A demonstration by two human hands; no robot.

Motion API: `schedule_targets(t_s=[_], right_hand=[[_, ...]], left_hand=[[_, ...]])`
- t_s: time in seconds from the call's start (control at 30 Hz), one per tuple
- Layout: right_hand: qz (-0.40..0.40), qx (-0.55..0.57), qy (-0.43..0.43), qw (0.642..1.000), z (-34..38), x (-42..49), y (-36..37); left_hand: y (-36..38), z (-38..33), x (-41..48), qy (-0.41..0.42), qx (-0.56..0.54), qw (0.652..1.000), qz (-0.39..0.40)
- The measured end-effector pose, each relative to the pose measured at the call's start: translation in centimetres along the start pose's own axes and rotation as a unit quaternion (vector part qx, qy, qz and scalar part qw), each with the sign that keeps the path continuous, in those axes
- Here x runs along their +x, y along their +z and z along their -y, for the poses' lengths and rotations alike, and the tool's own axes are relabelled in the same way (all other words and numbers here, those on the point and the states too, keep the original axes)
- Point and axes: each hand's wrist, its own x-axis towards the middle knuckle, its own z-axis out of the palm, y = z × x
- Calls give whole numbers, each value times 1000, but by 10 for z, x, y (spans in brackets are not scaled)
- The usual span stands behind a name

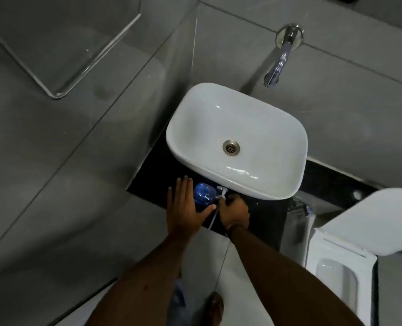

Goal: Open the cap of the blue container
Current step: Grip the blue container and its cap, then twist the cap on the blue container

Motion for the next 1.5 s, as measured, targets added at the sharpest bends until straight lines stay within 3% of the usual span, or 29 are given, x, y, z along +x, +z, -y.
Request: schedule_targets(t_s=[0.13,0.33,0.43,0.57,0.67,1.07,1.33,1.5], right_hand=[[-13,-4,29,999,15,10,5],[-9,-2,-43,999,0,-11,-20],[-65,92,-89,990,2,-38,-46],[-105,252,-192,943,37,-67,-78],[-111,285,-242,921,65,-74,-81],[-77,254,-276,924,57,-58,-34],[-43,110,-283,952,36,-43,-4],[-19,92,-257,962,37,-41,-6]], left_hand=[[1,0,13,-24,-34,999,15],[5,4,12,-20,-84,996,32],[5,5,12,-27,-101,994,37],[4,6,13,-18,-111,993,34],[5,7,13,-18,-115,993,39],[10,11,12,-7,-102,994,31],[12,14,13,9,-63,997,47],[10,12,14,8,-69,996,48]])
